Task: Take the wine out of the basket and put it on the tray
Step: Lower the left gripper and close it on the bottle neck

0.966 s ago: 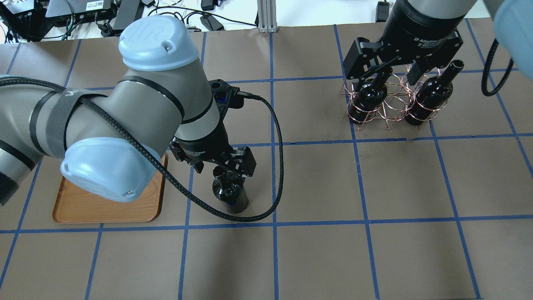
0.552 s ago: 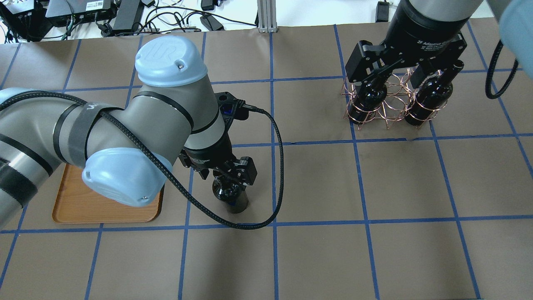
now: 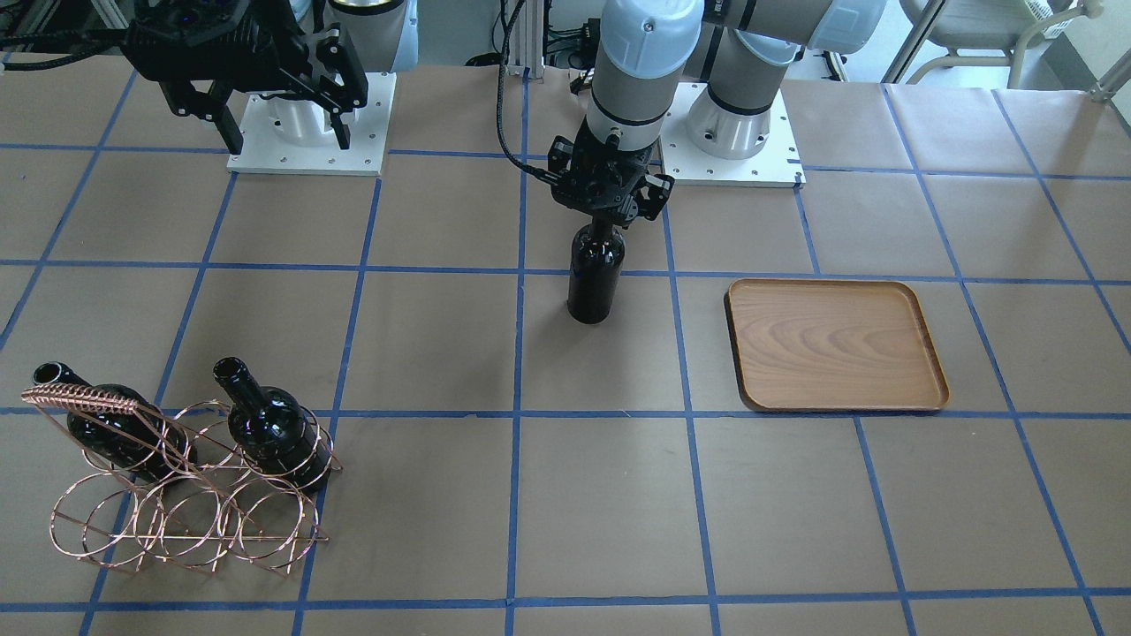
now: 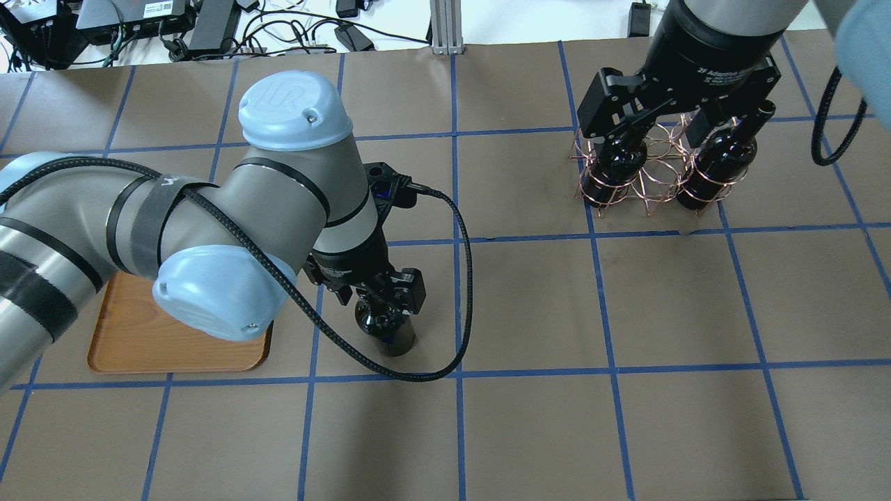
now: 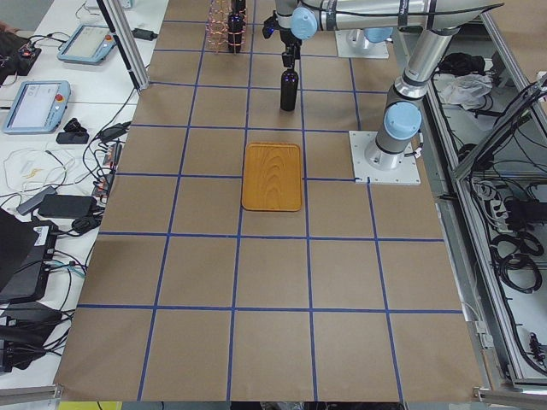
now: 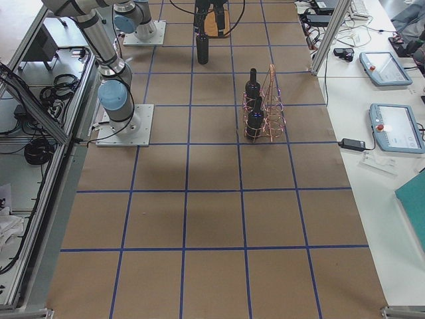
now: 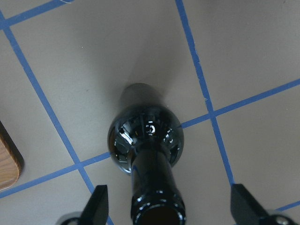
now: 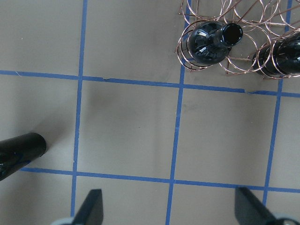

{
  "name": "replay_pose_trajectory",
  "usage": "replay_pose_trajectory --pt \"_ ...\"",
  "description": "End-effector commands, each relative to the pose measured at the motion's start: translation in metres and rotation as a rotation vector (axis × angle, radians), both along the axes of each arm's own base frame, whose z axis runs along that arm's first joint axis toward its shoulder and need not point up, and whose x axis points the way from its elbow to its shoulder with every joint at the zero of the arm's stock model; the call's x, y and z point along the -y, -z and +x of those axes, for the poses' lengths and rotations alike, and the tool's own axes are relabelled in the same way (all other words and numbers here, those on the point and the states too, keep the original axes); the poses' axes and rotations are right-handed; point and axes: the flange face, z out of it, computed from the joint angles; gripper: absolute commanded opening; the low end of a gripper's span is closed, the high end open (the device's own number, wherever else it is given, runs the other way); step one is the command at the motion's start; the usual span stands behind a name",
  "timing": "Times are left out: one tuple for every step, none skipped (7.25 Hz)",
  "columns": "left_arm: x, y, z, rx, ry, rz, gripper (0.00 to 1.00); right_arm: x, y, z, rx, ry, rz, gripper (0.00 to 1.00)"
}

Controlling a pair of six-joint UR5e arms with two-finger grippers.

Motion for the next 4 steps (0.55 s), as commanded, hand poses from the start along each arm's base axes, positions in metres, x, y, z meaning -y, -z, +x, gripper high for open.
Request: replay_pose_trajectory --pt "0.0023 -0.0004 -0.0004 -0.004 0.000 -0.006 0.72 0.0001 -0.0003 -0.0002 0.002 0.001 0.000 1.00" --pt "0.0020 0.0003 -0.0003 -0.003 0.000 -0.004 0.66 -0.0001 0.0003 0.0011 0.008 0.006 0.001 1.00" --pt "0.0016 0.0024 -0.0002 -0.001 -0.002 0.000 0.63 0.0006 0.0001 0.0013 0.012 0.041 0.000 1.00" --pt "0.0015 0.0025 0.0000 0.000 0.001 0.001 0.61 0.0009 0.0001 0.0005 0.012 0.066 0.000 1.00"
